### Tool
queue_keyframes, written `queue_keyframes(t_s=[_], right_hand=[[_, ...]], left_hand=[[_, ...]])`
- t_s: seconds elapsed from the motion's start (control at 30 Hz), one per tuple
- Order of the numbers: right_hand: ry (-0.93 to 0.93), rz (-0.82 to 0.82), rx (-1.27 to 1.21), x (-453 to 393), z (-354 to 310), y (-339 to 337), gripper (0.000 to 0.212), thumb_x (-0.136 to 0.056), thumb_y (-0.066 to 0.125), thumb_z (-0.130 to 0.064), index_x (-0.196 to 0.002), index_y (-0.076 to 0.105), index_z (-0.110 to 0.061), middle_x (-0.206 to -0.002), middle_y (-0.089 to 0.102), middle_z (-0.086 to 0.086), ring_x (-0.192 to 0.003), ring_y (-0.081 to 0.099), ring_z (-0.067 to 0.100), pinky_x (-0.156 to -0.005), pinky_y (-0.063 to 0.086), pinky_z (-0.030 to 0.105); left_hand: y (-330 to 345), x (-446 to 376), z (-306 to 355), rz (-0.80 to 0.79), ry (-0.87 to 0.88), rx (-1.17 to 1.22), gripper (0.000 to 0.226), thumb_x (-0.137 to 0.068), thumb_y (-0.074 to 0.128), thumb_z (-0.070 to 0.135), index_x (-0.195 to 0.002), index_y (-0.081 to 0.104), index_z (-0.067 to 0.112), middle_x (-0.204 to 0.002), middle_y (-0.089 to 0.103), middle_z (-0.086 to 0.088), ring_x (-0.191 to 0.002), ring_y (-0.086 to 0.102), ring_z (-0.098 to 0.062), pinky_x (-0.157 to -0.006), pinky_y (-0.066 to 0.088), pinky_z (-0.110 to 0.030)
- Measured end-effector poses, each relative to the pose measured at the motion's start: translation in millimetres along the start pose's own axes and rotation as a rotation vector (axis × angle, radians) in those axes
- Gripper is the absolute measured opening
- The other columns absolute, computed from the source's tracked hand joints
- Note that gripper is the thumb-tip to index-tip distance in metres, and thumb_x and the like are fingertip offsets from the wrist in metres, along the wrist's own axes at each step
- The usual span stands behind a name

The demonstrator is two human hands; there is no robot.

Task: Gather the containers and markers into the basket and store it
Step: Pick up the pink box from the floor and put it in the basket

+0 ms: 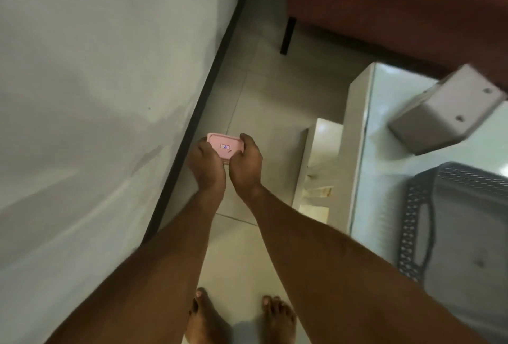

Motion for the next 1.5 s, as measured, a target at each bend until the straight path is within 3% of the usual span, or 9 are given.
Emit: queue_keyframes(t_s=[0.07, 0.23, 0.3, 0.6, 0.8, 0.97, 1.13, 1.33, 1.5], right_hand=[[-0.067, 0.041, -0.032, 10.3, -29.2, -33.1, 0.047, -0.103, 0.047, 0.001, -0.149, 0.045, -0.006, -0.139, 0.057, 0.013, -0.115, 0.057, 0.016, -0.064, 0.047, -0.001], [-0.277, 0.149, -0.005, 44.1, -81.9, -121.9, 0.047, -0.1, 0.047, -0.016, -0.146, 0.049, -0.007, -0.14, 0.057, 0.01, -0.123, 0.052, 0.015, -0.081, 0.033, -0.01], [-0.35, 0.193, 0.007, 54.4, -91.4, -160.9, 0.055, -0.092, 0.039, -0.027, -0.142, 0.053, -0.009, -0.137, 0.059, 0.008, -0.125, 0.053, 0.017, -0.089, 0.035, -0.005], [-0.439, 0.6, -0.091, 88.7, -56.7, -318.0, 0.037, -0.104, 0.045, -0.016, -0.14, 0.057, -0.015, -0.137, 0.059, 0.005, -0.128, 0.057, 0.02, -0.102, 0.057, 0.035], [-0.322, 0.757, -0.074, 106.5, -9.3, -383.6, 0.041, -0.1, 0.04, -0.015, -0.135, 0.061, -0.009, -0.13, 0.064, 0.009, -0.118, 0.06, 0.017, -0.099, 0.05, 0.025], [-0.141, 0.732, -0.106, 108.5, 28.8, -399.1, 0.044, -0.092, 0.041, -0.012, -0.128, 0.066, -0.011, -0.114, 0.07, 0.008, -0.102, 0.067, 0.024, -0.085, 0.058, 0.037], [-0.071, 0.613, -0.046, 101.4, 48.1, -399.1, 0.035, -0.087, 0.041, -0.008, -0.106, 0.07, -0.013, -0.09, 0.074, 0.005, -0.079, 0.07, 0.018, -0.061, 0.053, 0.028], [-0.035, 0.588, 0.043, 92.6, 58.4, -396.2, 0.032, -0.087, 0.049, -0.003, -0.104, 0.073, -0.016, -0.089, 0.077, 0.003, -0.081, 0.071, 0.02, -0.064, 0.057, 0.032], [-0.045, 0.563, 0.101, 93.5, 47.5, -400.9, 0.03, -0.09, 0.05, 0.006, -0.104, 0.072, -0.009, -0.096, 0.077, 0.009, -0.084, 0.069, 0.02, -0.059, 0.042, 0.001]], left_hand=[[12.3, 30.4, 29.6, 0.009, 0.09, -0.023, 0.023, -0.108, 0.04, 0.022, -0.104, 0.062, 0.025, -0.106, 0.066, -0.003, -0.097, 0.071, -0.025, -0.076, 0.061, -0.033], [44.0, 105.7, 70.9, 0.019, 0.283, -0.095, 0.027, -0.106, 0.051, 0.024, -0.128, 0.066, 0.018, -0.116, 0.068, 0.003, -0.098, 0.067, -0.013, -0.069, 0.054, -0.012], [61.2, 138.8, 84.7, 0.019, 0.361, -0.096, 0.027, -0.105, 0.053, 0.023, -0.127, 0.067, 0.016, -0.115, 0.069, 0.003, -0.098, 0.069, -0.012, -0.073, 0.058, -0.014], [145.6, 281.3, 88.5, -0.176, 0.613, -0.115, 0.025, -0.103, 0.061, 0.031, -0.125, 0.066, 0.023, -0.11, 0.066, 0.017, -0.096, 0.067, -0.004, -0.079, 0.063, -0.029], [183.4, 338.9, 60.9, -0.297, 0.713, -0.343, 0.034, -0.105, 0.053, 0.038, -0.131, 0.062, 0.017, -0.12, 0.07, 0.001, -0.108, 0.068, -0.017, -0.089, 0.061, -0.035], [196.5, 353.5, 35.6, -0.37, 0.688, -0.608, 0.026, -0.103, 0.052, 0.021, -0.126, 0.063, 0.018, -0.116, 0.072, -0.003, -0.104, 0.069, -0.024, -0.091, 0.057, -0.037], [201.0, 358.7, 25.0, -0.431, 0.638, -0.729, 0.037, -0.097, 0.051, 0.012, -0.134, 0.055, 0.013, -0.127, 0.065, -0.008, -0.113, 0.064, -0.029, -0.097, 0.053, -0.039], [207.8, 353.1, 16.3, -0.48, 0.586, -0.826, 0.042, -0.098, 0.057, 0.019, -0.139, 0.049, 0.011, -0.131, 0.061, -0.012, -0.118, 0.062, -0.03, -0.096, 0.055, -0.04], [211.7, 349.3, 13.2, -0.536, 0.617, -0.849, 0.068, -0.099, 0.058, 0.017, -0.157, 0.025, 0.005, -0.147, 0.049, -0.016, -0.133, 0.051, -0.032, -0.11, 0.049, -0.04]])
Point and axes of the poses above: each hand's wrist, its own x-axis away from the middle knuckle, its own y-axis out of the palm, z = x × y, the point moved 3 cm from there along -x, towards the middle knuckle
